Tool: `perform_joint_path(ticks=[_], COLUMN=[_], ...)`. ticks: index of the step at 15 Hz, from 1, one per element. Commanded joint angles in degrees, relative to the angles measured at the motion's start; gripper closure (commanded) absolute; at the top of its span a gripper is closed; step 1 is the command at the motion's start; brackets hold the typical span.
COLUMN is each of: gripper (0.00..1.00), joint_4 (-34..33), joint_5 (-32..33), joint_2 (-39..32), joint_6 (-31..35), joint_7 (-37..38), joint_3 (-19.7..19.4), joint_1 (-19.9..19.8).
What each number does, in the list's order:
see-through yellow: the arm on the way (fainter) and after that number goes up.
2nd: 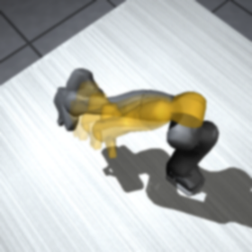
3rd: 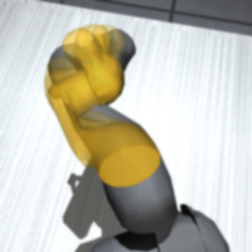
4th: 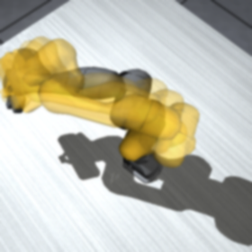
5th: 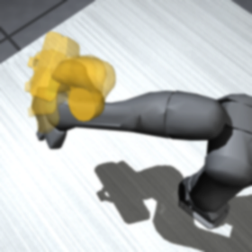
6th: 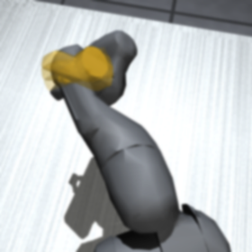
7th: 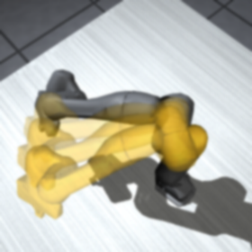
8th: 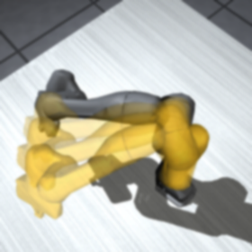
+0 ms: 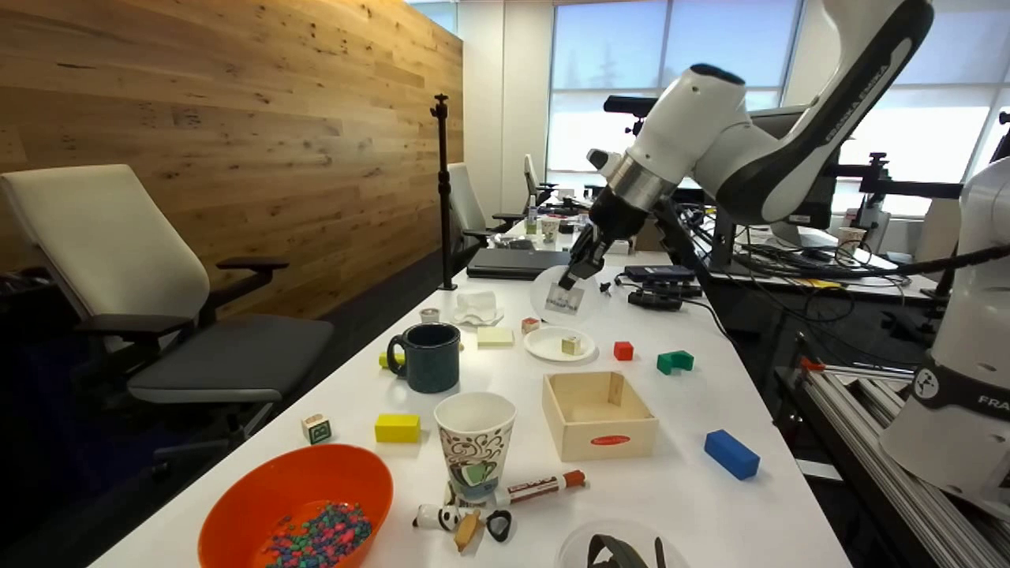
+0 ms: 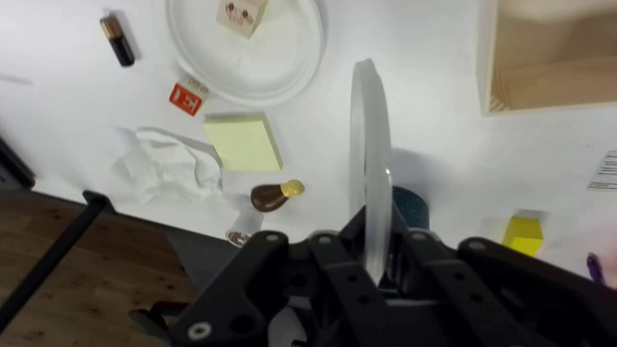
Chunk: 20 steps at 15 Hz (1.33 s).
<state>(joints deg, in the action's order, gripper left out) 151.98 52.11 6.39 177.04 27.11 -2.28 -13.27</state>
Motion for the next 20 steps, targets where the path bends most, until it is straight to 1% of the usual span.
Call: perform_joint_path(ticks=[1, 5, 7, 11, 14, 17, 18, 20], gripper=[0.98, 0.98, 0.98, 0.98, 0.98, 0.98, 0.98, 0.98], joint_4=[-1.8, -2.5, -2.1, -1.1, -0.4, 0.7, 1.3, 2.3], joint_5=[6.9, 13.7, 18.0, 27.6, 34.2, 39.2, 40.8, 45.1], joint_2=[6.3, 7.6, 8.4, 10.3, 11.7, 12.9, 13.2, 14.0], joint_6=[-10.2, -14.7, -14.9, -12.0, -10.1, -6.8, -4.1, 3.8], joint_7=[4.5, 5.9, 7.1, 14.2, 20.8, 26.4, 27.6, 29.1], joint_3=[7.7, 16.1, 19.6, 24.8, 27.4, 28.7, 28.4, 26.7], joint_1=[2.5, 4.8, 5.5, 6.2, 6.8, 7.8, 8.1, 8.3])
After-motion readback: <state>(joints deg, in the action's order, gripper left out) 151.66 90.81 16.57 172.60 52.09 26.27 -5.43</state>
